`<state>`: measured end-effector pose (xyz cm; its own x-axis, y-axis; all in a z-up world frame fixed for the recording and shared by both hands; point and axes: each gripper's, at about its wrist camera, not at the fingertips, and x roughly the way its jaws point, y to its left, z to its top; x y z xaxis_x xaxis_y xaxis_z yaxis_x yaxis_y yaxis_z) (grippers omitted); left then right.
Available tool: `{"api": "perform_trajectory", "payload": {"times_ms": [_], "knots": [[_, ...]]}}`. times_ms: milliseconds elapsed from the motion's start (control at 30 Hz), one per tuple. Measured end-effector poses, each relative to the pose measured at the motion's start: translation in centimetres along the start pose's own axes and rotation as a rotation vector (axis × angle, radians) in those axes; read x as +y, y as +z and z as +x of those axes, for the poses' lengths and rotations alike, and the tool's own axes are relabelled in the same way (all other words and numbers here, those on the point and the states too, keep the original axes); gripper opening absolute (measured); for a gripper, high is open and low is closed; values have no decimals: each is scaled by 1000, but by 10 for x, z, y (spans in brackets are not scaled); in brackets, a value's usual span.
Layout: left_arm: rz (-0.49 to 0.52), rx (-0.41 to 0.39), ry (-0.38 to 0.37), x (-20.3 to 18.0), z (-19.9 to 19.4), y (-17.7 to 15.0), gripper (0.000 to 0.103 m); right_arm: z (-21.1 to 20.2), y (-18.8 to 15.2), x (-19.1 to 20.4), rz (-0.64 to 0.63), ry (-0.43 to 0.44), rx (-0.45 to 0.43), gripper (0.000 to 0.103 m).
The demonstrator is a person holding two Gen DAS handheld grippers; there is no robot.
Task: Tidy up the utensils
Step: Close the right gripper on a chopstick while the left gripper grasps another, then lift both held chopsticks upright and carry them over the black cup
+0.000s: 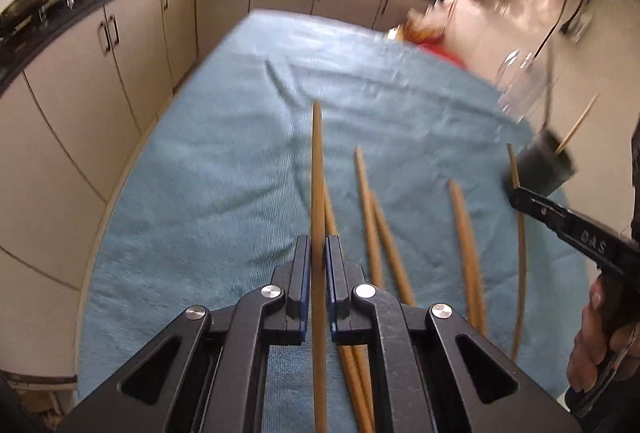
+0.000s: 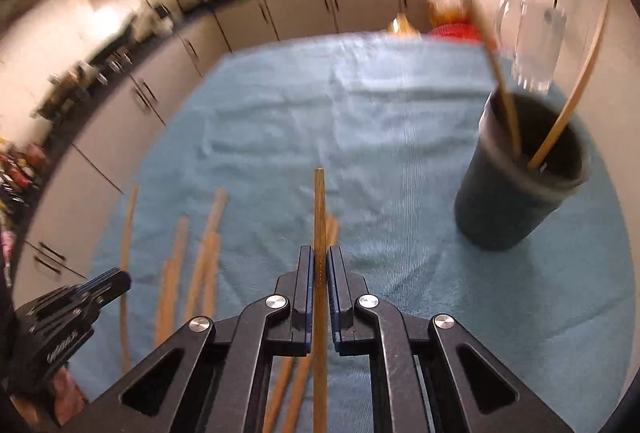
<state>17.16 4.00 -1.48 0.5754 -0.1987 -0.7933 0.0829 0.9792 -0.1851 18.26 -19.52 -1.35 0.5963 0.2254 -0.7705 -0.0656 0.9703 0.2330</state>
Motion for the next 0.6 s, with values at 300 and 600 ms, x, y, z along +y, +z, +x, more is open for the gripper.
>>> {"api": "perform_trajectory", "payload": {"times_ms": [300, 600], "knots": [[12, -165, -31, -14, -67, 4, 7, -81, -18, 6, -13, 133, -257, 7], [26, -199, -36, -21, -82, 6, 7, -105, -23, -1, 24, 157, -326, 7]]}}
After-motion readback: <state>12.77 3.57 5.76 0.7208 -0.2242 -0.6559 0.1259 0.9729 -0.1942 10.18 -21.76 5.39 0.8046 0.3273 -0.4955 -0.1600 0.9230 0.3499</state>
